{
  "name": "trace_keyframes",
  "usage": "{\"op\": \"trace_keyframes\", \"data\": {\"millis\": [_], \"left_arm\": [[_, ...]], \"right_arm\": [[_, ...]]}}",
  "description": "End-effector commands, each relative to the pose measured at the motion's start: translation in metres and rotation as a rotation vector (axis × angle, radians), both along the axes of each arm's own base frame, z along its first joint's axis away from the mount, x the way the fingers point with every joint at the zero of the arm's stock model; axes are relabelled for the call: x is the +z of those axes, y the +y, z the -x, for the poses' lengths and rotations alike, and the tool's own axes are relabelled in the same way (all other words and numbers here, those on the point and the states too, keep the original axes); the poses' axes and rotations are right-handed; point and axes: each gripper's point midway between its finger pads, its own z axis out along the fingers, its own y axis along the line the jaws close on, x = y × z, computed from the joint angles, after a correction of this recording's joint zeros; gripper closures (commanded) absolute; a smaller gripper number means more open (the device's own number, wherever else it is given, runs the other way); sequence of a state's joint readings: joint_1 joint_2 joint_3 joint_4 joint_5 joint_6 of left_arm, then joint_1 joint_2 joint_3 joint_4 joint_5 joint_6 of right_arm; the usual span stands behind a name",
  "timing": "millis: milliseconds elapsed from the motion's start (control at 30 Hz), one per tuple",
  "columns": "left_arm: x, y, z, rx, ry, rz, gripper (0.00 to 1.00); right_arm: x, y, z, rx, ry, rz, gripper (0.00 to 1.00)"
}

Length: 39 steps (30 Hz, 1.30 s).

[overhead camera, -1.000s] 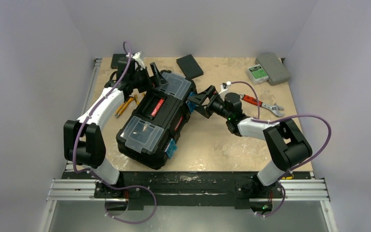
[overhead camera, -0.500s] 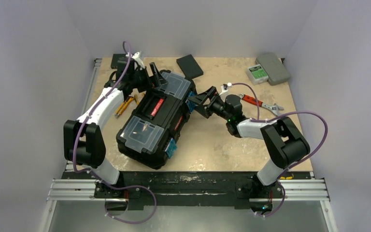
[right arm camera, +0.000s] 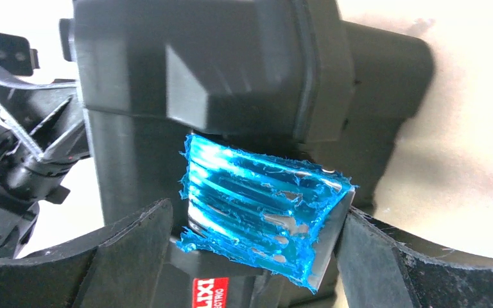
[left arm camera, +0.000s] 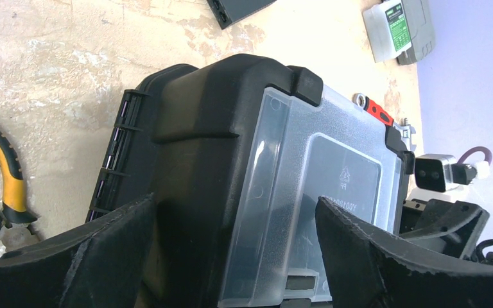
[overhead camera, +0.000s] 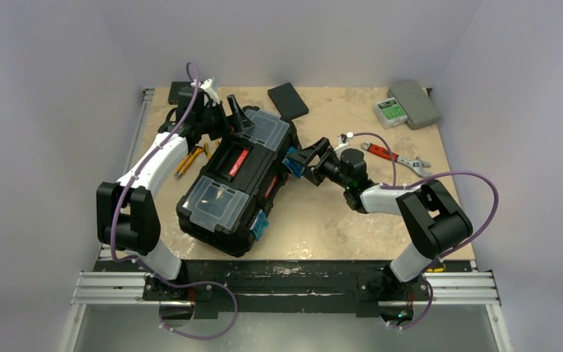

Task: Pack the tool kit
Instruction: Close the toolbox at the center of the board.

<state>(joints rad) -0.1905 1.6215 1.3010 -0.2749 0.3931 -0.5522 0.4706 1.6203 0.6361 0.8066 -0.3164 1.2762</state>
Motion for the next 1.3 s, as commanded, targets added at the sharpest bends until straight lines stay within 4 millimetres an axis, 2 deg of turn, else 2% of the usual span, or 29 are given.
{"op": "trace_keyframes", "data": {"millis": [0,167,500,1067,1167,1267], "left_arm": [[-0.034,-0.007,0.025,-0.069,0.127,-0.034,0.13],[-0.036,-0.008,0.024,-0.071,0.132,-0.035,0.13],[-0.039,-0.007,0.022,-0.069,0.137,-0.039,0.13],[-0.048,-0.011,0.019,-0.085,0.159,-0.03,0.13],[-0.049,-0.012,0.019,-0.088,0.163,-0.027,0.13],[-0.05,-0.012,0.019,-0.088,0.163,-0.029,0.13]], "right_arm": [[-0.002,-0.007,-0.002,-0.046,-0.017,0.029,0.1],[0.003,-0.001,-0.004,-0.02,-0.036,0.005,0.17],[0.0,-0.001,-0.004,-0.025,-0.03,0.009,0.18],[-0.036,-0.001,-0.004,-0.037,0.068,-0.018,0.26],[-0.038,0.0,-0.003,-0.035,0.073,-0.031,0.23],[-0.037,0.0,-0.004,-0.036,0.071,-0.036,0.13]]}}
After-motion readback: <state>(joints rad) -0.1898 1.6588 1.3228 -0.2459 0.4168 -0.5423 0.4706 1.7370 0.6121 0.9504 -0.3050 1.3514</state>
